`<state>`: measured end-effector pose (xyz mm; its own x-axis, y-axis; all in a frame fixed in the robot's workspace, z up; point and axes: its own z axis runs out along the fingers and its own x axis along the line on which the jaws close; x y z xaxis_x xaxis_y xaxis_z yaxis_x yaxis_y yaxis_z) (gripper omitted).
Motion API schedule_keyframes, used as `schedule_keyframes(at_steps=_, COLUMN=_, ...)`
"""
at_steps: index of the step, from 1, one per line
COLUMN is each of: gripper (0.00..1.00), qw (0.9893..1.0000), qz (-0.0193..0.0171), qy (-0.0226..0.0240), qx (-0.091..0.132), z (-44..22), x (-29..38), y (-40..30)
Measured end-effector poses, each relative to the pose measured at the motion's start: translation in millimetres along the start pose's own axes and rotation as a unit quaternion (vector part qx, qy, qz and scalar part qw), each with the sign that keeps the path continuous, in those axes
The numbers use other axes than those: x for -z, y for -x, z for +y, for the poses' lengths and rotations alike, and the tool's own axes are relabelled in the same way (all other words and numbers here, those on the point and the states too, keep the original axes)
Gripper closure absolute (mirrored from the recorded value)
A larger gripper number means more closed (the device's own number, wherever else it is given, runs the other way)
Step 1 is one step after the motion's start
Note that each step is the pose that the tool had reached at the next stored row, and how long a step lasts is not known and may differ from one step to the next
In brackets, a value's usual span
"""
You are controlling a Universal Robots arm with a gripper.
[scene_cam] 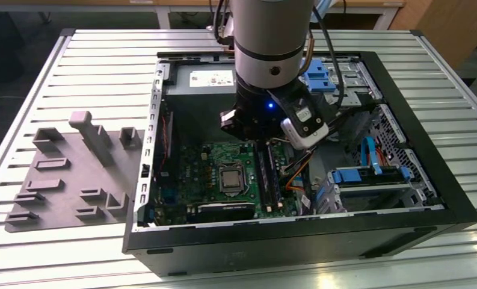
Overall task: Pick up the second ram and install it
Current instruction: 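Insert the second ram into the second slot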
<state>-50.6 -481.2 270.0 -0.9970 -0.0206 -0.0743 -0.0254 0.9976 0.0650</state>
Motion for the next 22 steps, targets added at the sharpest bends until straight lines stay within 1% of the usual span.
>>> schedule_keyframes(at_steps=6, gripper=0.88, qw=1.0000, qz=0.0000, qy=-0.0002, qx=-0.001, z=-0.5, x=-2.4, y=-0.1)
schedule_keyframes(at_steps=19, gripper=0.88, qw=1.0000, qz=-0.0001, qy=-0.0003, qx=-0.002, z=-0.9, x=-4.3, y=0.3)
schedule_keyframes(at_steps=22, gripper=0.88, qw=1.0000, qz=-0.0002, qy=-0.0012, qx=-0.002, z=-0.9, x=-4.6, y=1.0)
